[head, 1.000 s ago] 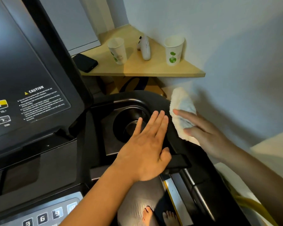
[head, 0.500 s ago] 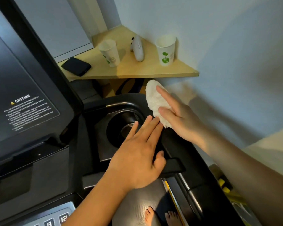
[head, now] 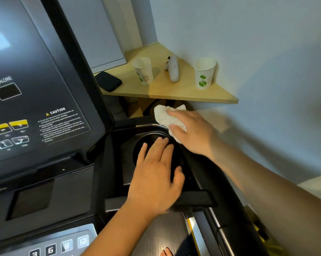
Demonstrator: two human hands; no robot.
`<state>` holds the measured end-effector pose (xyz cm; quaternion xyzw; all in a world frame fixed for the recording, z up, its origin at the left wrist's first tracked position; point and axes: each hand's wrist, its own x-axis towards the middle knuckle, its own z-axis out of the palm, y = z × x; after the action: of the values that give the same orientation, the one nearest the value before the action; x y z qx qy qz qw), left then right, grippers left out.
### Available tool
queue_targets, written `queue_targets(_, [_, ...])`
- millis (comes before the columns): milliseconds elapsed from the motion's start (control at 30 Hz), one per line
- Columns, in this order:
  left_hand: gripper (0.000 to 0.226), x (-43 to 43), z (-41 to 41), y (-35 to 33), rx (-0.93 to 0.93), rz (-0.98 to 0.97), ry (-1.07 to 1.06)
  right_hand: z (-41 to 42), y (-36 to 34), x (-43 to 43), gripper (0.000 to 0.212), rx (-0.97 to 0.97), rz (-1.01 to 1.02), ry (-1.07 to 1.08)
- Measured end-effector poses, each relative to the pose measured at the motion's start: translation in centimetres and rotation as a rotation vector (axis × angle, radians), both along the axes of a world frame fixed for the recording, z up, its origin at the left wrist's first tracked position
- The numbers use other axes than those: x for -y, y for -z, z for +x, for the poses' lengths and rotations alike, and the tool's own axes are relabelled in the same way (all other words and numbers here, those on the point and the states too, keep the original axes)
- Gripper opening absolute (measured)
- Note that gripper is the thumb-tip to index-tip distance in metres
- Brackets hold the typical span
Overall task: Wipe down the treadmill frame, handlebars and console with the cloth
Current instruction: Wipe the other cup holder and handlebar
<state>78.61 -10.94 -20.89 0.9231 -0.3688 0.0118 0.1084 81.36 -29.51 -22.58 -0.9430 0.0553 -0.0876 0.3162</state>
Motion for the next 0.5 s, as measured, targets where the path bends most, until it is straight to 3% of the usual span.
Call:
queue_targets(133, [0.073, -4.1, 4.7, -1.4, 0.114, 0.230, -0.107, -2.5, 1.5, 0.7, 0.047, 0.154, -0.078, -0.114])
queue_targets(200, [0.082, -4.9, 6.6, -1.6, 0.030, 0.378, -0.078, -0.6, 0.6, 1.0, 0.047, 0.030, -0.034, -0.061])
queue_targets(300, [0.093, -4.1, 8.2, -1.1, -0.002, 0.483, -0.020, 3.0, -0.9, -0.7, 0.047, -0.174, -0.165, -0.002])
queue_targets(433, [0.102, -4.5, 8.9, -0.9, -0.018, 0.490, 0.010, 1.4, 0.4, -2.0, 0.052, 0.155, -0.376, -0.262])
queue_targets(500, [0.099, -4.5, 8.7, -0.6, 0.008, 0.529, 0.040, 2.4, 0.3, -1.3, 0.050, 0.188, -0.284, -0.280])
